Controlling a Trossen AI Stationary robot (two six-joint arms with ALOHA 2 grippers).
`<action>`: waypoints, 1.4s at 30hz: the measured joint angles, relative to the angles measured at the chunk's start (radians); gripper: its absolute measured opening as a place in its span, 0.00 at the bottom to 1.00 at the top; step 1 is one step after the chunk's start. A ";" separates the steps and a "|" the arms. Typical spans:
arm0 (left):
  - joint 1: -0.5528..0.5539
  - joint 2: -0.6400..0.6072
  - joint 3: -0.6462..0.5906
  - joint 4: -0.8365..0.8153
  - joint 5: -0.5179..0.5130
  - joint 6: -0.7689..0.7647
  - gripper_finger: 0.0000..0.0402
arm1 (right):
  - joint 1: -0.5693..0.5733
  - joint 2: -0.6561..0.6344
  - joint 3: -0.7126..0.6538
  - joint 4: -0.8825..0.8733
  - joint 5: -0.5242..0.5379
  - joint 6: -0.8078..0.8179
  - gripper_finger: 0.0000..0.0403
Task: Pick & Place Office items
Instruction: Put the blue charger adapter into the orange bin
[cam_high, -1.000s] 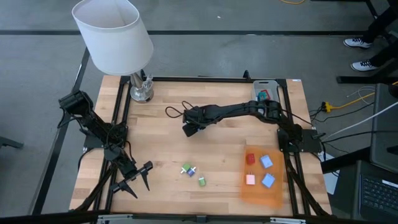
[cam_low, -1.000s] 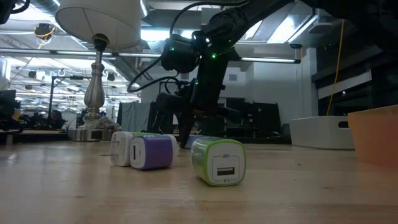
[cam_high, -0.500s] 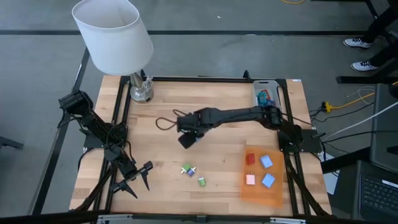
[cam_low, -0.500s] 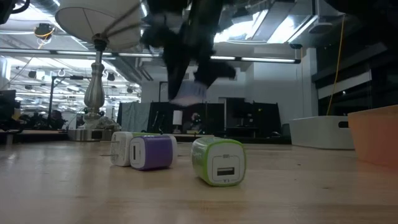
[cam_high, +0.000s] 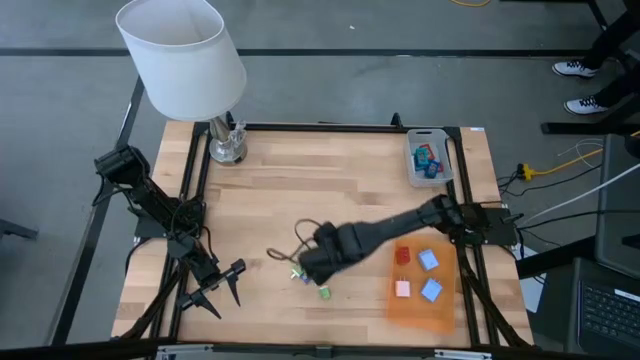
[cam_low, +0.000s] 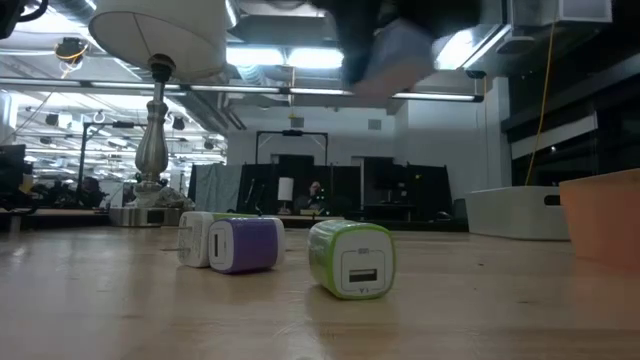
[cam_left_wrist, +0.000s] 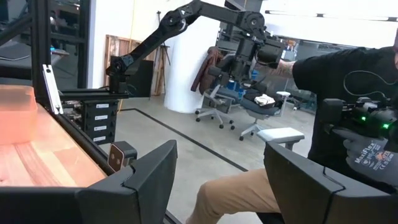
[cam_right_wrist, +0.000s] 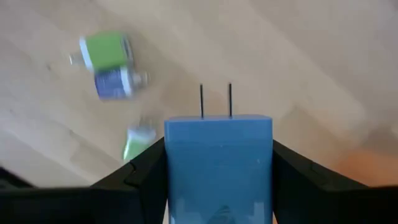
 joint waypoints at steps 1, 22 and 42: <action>0.000 0.000 0.000 0.000 0.000 0.000 0.59 | 0.019 0.000 0.000 -0.012 0.001 0.030 0.52; -0.013 0.000 0.000 0.000 -0.002 0.009 0.59 | 0.456 -0.004 -0.063 -0.063 0.026 0.851 0.52; -0.010 0.000 0.000 0.001 -0.012 0.010 0.59 | 0.553 -0.104 -0.436 -0.064 -0.053 1.033 0.52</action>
